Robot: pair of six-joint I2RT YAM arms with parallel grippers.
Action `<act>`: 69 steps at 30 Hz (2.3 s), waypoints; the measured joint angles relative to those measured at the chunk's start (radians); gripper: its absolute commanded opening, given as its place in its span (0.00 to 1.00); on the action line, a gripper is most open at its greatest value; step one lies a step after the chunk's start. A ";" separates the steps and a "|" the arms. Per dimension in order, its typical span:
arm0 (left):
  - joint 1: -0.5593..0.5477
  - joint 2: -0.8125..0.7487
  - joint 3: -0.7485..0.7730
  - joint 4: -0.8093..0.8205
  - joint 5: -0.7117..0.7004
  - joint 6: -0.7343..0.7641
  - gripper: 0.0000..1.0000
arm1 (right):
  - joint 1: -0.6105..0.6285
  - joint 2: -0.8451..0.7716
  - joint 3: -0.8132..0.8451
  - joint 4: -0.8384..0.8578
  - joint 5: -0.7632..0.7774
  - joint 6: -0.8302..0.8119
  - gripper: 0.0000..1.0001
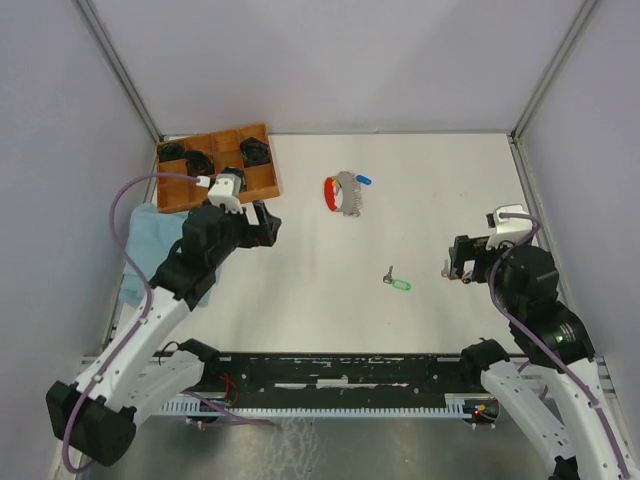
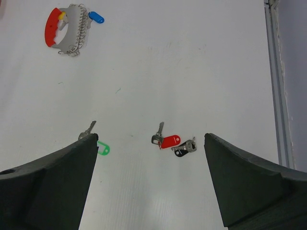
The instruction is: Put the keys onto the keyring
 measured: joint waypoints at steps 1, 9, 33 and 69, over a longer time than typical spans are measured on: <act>0.000 0.053 0.011 0.023 0.010 -0.020 0.99 | 0.000 -0.016 -0.005 0.002 0.000 -0.001 1.00; 0.000 0.394 0.039 0.221 0.094 -0.155 0.99 | 0.000 -0.074 -0.042 0.009 -0.016 -0.006 1.00; 0.056 1.350 0.680 0.451 0.298 -0.278 0.72 | 0.000 -0.104 -0.064 0.026 -0.119 -0.011 1.00; 0.078 1.573 0.846 0.528 0.591 -0.450 0.25 | 0.000 -0.078 -0.066 0.032 -0.125 -0.018 1.00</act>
